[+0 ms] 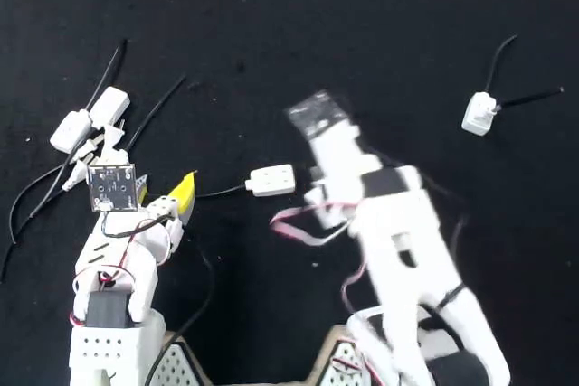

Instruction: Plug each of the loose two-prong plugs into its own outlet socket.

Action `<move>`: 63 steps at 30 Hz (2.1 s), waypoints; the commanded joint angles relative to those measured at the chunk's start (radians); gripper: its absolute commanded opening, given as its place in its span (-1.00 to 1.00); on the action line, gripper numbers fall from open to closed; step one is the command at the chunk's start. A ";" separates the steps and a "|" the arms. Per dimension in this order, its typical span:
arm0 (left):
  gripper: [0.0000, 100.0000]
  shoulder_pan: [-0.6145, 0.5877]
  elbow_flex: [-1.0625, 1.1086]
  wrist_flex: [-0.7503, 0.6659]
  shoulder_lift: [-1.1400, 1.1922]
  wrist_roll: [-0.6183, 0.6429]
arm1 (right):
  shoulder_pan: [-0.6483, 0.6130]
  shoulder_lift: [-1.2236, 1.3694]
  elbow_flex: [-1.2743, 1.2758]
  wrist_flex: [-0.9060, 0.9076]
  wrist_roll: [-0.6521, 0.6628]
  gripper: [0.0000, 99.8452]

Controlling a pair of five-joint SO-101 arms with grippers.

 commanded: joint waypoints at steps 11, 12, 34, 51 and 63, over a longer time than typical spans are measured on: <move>-0.49 0.012 0.004 -0.014 -0.012 -0.003 | -0.488 0.206 0.124 -0.562 -0.276 -0.98; -0.49 0.012 0.004 -0.015 -0.012 -0.003 | -0.497 0.234 0.120 -0.586 -0.278 -0.98; -0.49 0.105 0.015 -0.009 -0.012 -0.011 | -0.508 -0.219 0.257 -0.512 -0.272 -0.98; -0.49 0.104 0.015 -0.008 -0.012 -0.011 | -0.428 -0.302 0.295 -0.517 -0.279 -0.98; -0.49 0.104 0.015 -0.008 -0.012 -0.011 | -0.428 -0.303 0.326 -0.597 -0.388 -0.98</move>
